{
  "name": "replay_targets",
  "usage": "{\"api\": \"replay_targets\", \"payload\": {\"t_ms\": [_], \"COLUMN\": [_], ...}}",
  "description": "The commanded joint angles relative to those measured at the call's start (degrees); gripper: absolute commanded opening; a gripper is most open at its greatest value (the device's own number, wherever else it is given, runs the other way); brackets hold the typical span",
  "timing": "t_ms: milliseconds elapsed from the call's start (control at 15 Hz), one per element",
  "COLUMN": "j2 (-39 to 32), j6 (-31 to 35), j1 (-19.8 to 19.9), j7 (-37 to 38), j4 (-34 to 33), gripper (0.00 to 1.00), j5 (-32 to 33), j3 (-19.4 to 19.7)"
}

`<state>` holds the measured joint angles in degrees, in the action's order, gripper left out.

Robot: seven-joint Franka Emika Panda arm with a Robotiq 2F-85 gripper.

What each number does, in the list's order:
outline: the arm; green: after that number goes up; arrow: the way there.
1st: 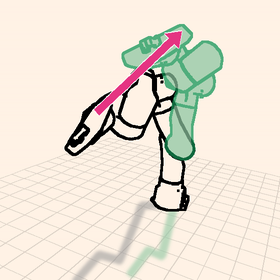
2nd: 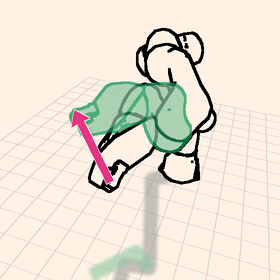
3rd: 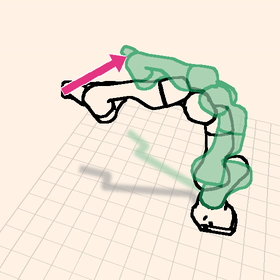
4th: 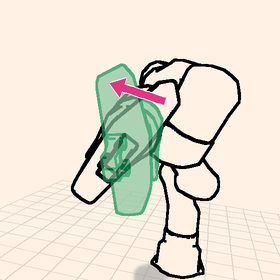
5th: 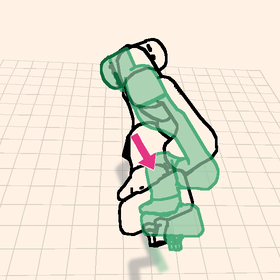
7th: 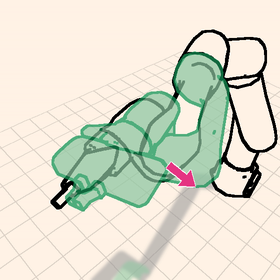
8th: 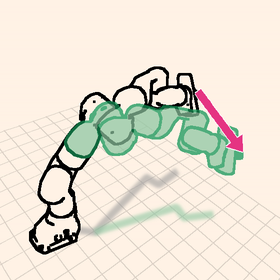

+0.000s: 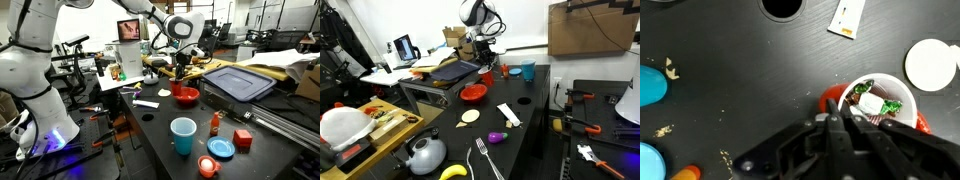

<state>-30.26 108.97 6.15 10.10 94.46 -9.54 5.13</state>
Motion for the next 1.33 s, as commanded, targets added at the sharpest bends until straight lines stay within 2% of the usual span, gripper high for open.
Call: {"api": "replay_targets", "payload": {"t_ms": [0, 800, 1267], "j2": [2.5, 0.75, -1.92], "j6": [2.47, 7.87, 12.98], "j1": [1.06, 5.72, 5.04], "j7": [-0.09, 2.81, 9.57], "j4": [4.64, 8.27, 8.75], "gripper": [0.01, 0.01, 0.01], "j5": [0.07, -1.21, -2.82], "j3": [1.11, 4.72, 4.71]}}
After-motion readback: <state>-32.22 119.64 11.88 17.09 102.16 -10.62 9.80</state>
